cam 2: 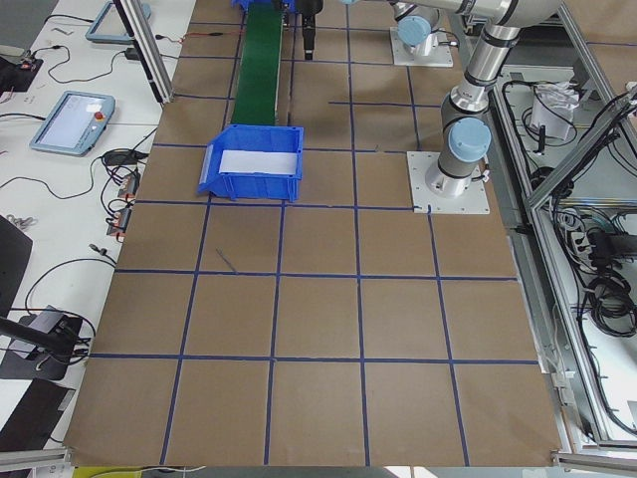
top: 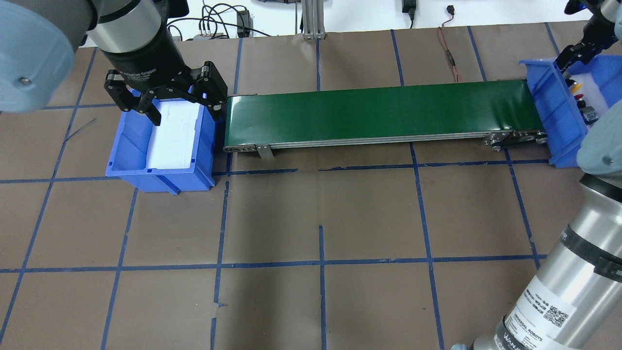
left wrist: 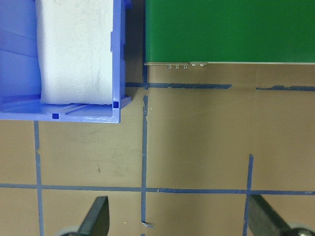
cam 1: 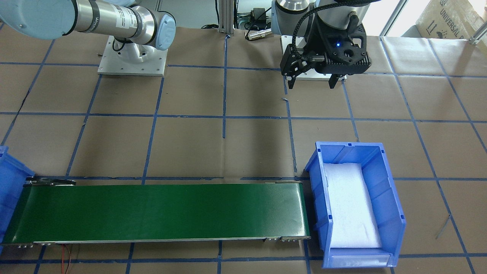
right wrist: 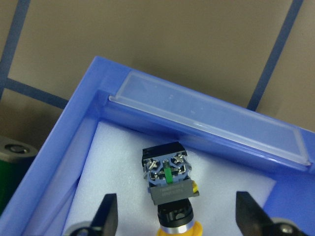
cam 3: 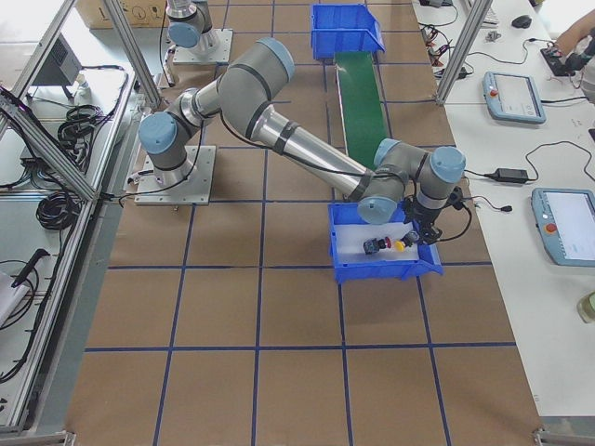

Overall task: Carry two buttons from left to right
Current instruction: 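Carry the yellow button into the blue bin and open the right gripper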

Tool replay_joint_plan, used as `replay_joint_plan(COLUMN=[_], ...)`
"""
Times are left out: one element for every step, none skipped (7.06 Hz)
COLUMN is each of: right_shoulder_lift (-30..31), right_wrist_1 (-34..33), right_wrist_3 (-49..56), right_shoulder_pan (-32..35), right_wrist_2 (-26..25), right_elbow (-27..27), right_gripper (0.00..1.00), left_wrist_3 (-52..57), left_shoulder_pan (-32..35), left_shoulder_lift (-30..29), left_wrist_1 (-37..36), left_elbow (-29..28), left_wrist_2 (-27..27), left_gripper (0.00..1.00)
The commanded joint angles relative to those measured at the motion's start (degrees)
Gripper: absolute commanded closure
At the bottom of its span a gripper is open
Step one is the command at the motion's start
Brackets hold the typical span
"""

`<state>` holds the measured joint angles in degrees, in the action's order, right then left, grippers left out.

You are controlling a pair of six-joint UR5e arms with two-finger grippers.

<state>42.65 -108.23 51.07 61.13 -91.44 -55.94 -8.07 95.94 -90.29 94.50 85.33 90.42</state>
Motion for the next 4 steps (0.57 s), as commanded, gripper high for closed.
replay_joint_plan(right_shoulder_lift=[4.96, 7.34, 9.8, 13.57], right_wrist_1=[5.97, 9.06, 14.22, 18.19], right_wrist_3=[-0.1, -0.1, -2.71, -9.26], right_shoulder_pan=[0.13, 1.35, 3.54, 6.69], right_wrist_2=[0.38, 0.65, 0.56, -0.05], right_elbow=[-0.04, -0.22, -0.22, -0.65], right_gripper=[0.1, 0.09, 0.09, 0.09], left_wrist_3=[0.07, 0.07, 0.07, 0.07], left_shoulder_pan=[0.04, 0.12, 0.21, 0.21], left_shoulder_lift=[-0.14, -0.06, -0.06, -0.06], left_wrist_1=[-0.02, 0.07, -0.02, -0.02], left_elbow=[-0.07, 0.01, -0.07, 0.01], left_wrist_2=[0.02, 0.02, 0.1, 0.1], left_gripper=[0.0, 0.0, 0.0, 0.0])
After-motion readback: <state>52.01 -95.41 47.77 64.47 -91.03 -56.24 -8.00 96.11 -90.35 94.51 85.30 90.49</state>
